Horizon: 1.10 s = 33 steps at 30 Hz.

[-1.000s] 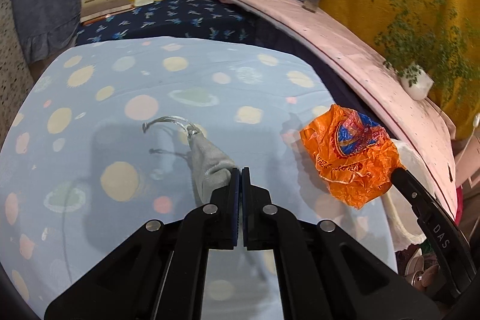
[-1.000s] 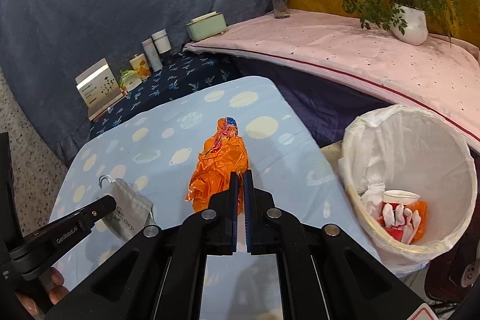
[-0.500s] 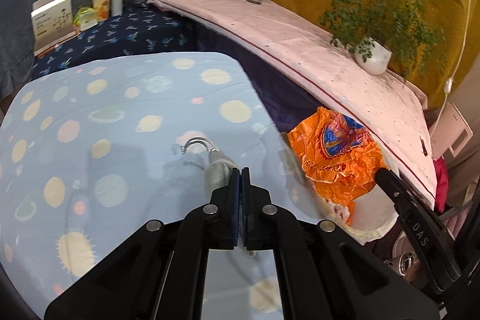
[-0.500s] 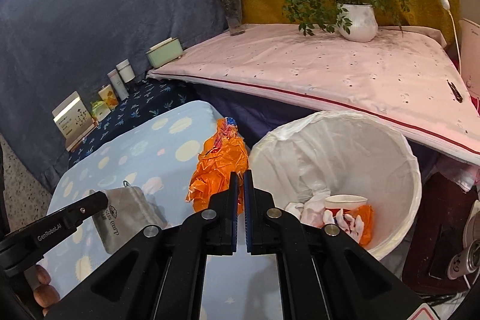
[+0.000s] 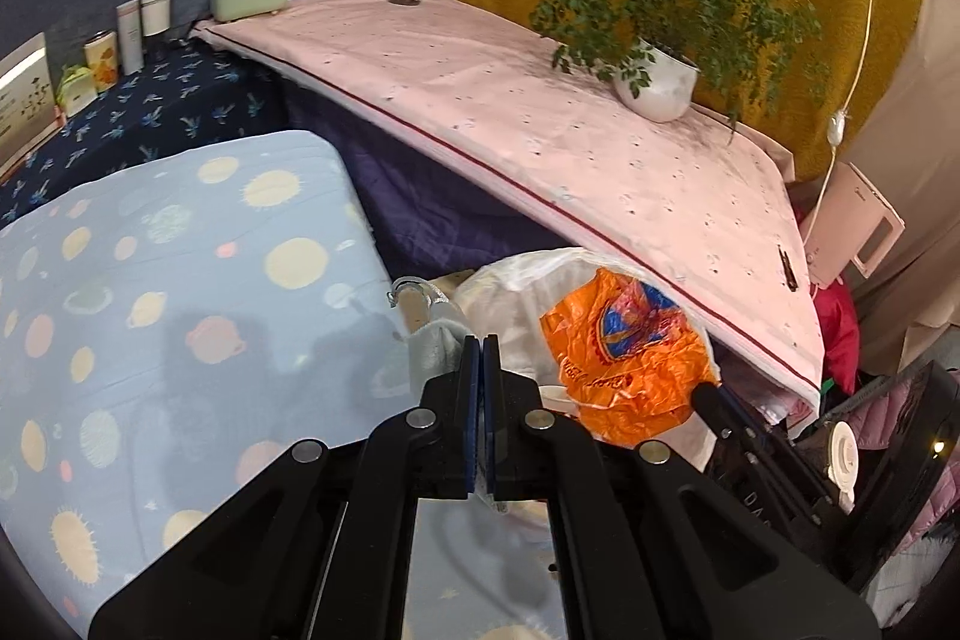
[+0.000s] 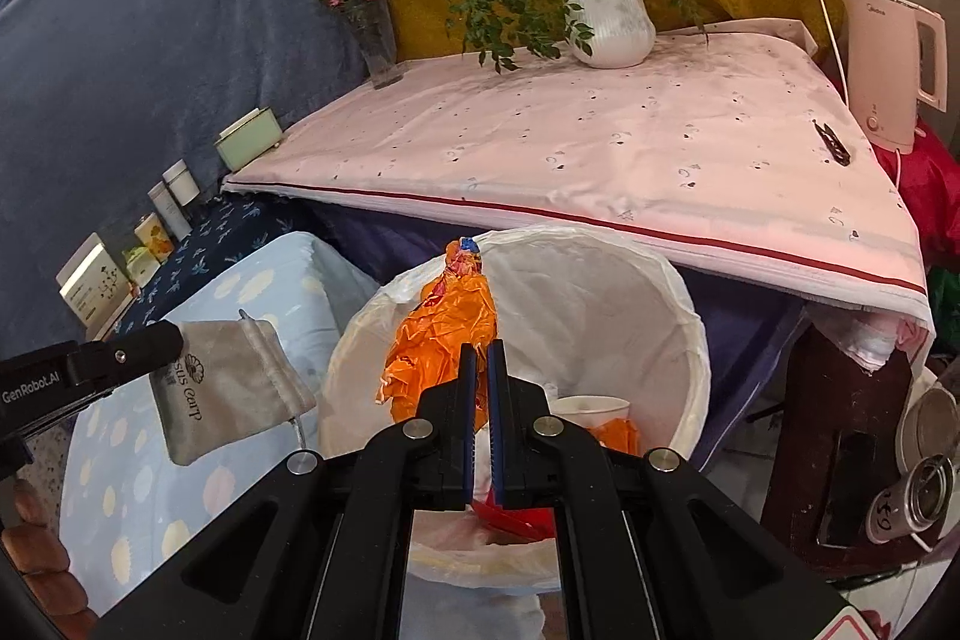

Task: Collect trash
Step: 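Carry the grey pouch and orange wrapper over the wastebasket, then open both tools to drop the pouch and wrapper into the wastebasket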

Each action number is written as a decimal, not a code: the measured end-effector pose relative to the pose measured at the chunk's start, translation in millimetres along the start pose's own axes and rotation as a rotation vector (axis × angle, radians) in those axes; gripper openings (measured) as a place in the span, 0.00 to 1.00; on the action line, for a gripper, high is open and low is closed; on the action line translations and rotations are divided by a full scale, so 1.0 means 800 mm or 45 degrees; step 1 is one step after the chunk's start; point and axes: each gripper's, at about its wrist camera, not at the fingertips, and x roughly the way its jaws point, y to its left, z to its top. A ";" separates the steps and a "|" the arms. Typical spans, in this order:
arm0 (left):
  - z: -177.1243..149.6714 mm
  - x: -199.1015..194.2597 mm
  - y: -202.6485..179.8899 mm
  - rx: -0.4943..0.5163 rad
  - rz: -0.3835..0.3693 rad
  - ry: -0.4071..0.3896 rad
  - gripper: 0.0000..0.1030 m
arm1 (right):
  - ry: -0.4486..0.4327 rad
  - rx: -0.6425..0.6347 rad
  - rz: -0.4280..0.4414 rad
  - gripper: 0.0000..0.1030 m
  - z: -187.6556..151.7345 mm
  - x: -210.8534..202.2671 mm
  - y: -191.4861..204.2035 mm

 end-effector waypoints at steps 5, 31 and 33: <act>0.004 0.016 -0.027 0.033 -0.025 0.021 0.01 | 0.005 0.030 -0.023 0.04 0.000 0.004 -0.021; -0.026 0.047 -0.019 0.048 0.150 0.050 0.58 | 0.055 -0.017 0.006 0.10 -0.003 0.023 -0.021; -0.030 0.047 -0.014 0.047 0.163 0.056 0.58 | 0.057 -0.025 0.008 0.11 -0.004 0.023 -0.017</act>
